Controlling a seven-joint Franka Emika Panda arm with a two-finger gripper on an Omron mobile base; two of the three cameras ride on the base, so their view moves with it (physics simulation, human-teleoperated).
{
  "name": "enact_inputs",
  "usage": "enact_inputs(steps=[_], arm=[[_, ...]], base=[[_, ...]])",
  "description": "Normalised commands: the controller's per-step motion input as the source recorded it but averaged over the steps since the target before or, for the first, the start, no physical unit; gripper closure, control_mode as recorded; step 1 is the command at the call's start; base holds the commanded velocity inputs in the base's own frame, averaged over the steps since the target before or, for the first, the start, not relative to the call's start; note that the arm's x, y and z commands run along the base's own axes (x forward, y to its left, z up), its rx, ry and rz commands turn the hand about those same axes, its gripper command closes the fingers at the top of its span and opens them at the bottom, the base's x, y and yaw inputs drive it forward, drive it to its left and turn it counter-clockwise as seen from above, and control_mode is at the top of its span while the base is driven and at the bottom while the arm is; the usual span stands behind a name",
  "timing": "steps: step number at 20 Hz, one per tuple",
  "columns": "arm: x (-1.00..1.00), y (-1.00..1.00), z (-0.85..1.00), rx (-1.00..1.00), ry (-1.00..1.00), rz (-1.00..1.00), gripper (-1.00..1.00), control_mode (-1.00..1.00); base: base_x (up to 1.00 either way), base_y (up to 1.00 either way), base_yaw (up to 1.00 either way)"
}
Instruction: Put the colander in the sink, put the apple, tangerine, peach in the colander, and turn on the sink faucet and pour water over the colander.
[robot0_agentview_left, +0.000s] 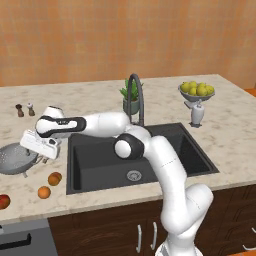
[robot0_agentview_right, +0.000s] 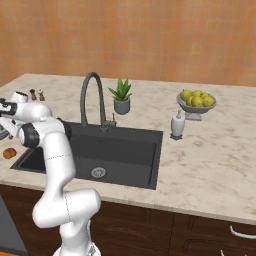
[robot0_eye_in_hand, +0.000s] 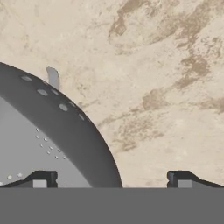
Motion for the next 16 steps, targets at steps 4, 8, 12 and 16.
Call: enact_inputs(steps=[4,8,12,16], arm=[[0.0,0.09,-0.18,0.0,0.01,0.0,-1.0,-1.0],[0.0,0.05,-0.1,-0.03,0.02,0.0,-1.0,-1.0],[0.0,0.07,-0.04,-0.06,0.04,0.0,1.0,-1.0],[0.0,0.0,0.0,0.0,0.0,0.0,1.0,-1.0]], base=[[0.0,0.0,0.0],[0.0,0.0,0.0],[0.0,0.0,0.0],[0.0,0.0,0.0]])
